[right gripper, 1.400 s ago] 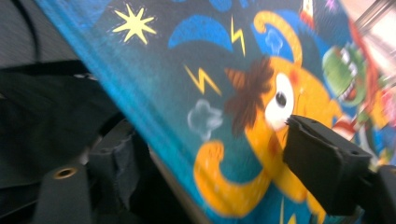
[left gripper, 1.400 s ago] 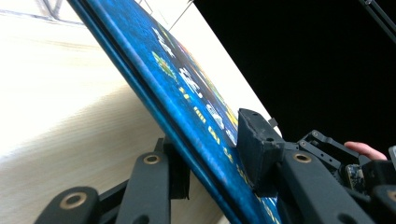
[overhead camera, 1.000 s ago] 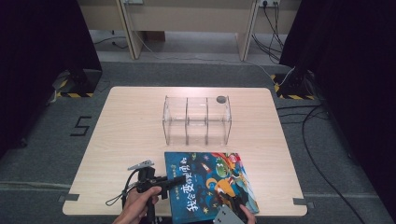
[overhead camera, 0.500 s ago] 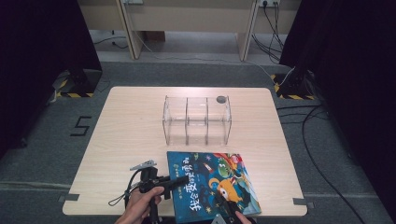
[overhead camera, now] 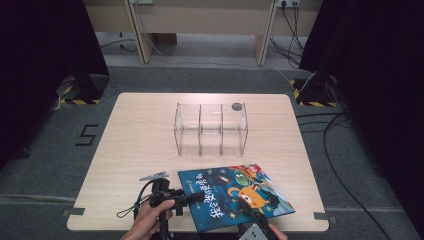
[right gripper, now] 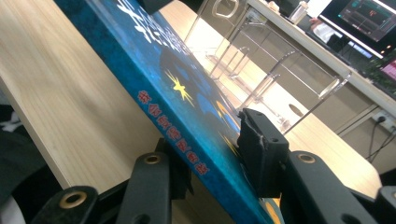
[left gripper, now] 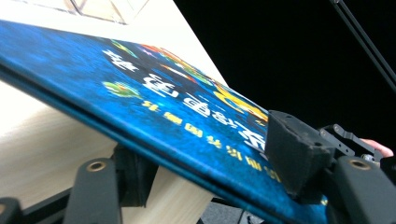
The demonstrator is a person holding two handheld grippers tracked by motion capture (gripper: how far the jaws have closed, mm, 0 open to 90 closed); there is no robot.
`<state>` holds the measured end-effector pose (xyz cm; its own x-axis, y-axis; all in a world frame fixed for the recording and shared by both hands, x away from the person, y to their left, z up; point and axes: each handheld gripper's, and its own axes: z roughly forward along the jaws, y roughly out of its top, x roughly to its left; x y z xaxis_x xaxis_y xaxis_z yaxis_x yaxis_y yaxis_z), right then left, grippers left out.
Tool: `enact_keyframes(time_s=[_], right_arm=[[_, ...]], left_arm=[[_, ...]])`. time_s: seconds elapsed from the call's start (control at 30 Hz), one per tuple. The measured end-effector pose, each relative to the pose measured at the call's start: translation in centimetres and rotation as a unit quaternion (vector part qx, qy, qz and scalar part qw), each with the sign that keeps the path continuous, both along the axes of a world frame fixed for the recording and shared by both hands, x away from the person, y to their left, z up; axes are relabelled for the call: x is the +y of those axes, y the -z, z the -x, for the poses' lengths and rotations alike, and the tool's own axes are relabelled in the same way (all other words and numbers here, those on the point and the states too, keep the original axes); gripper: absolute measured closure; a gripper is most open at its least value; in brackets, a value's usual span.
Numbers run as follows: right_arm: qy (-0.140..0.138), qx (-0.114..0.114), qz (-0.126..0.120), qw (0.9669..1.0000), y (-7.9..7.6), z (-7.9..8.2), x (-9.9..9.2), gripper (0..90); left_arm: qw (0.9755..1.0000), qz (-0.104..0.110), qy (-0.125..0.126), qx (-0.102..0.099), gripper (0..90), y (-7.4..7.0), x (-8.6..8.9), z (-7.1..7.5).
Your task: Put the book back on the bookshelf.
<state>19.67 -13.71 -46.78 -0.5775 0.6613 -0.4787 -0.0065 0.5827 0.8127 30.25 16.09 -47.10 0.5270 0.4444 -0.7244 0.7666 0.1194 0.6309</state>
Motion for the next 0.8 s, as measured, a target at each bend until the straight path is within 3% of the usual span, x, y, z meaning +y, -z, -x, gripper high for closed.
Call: enact_keyframes(time_s=[0.27,0.4,0.5,0.6,0.73,0.8], right_arm=[[-0.005,0.017,-0.044,0.9989,-0.4,-0.5,-0.6,63.3],[-0.004,0.022,-0.058,0.9981,-0.7,-0.6,-0.9,63.2],[-0.004,0.022,-0.064,0.9977,-0.8,-0.6,-1.1,63.2],[-0.003,0.024,-0.075,0.9969,-0.9,-0.7,-1.4,63.2],[-0.002,0.027,-0.093,0.9953,-1.2,-0.9,-1.9,63.1],[-0.001,0.028,-0.096,0.9950,-1.2,-0.9,-2.0,63.2]], left_arm=[[0.9990,0.000,-0.037,-0.025,28.5,-0.7,2.2,-0.5],[0.9964,-0.009,-0.070,-0.047,30.0,-1.0,3.6,-0.9],[0.9920,-0.027,-0.103,-0.068,32.1,-1.2,4.4,-1.1],[0.9845,-0.067,-0.129,-0.097,32.5,-1.1,5.3,-1.6],[0.9787,-0.108,-0.140,-0.105,32.5,-0.2,5.9,-2.2],[0.9735,-0.149,-0.134,-0.111,31.5,0.6,6.0,-2.7]])
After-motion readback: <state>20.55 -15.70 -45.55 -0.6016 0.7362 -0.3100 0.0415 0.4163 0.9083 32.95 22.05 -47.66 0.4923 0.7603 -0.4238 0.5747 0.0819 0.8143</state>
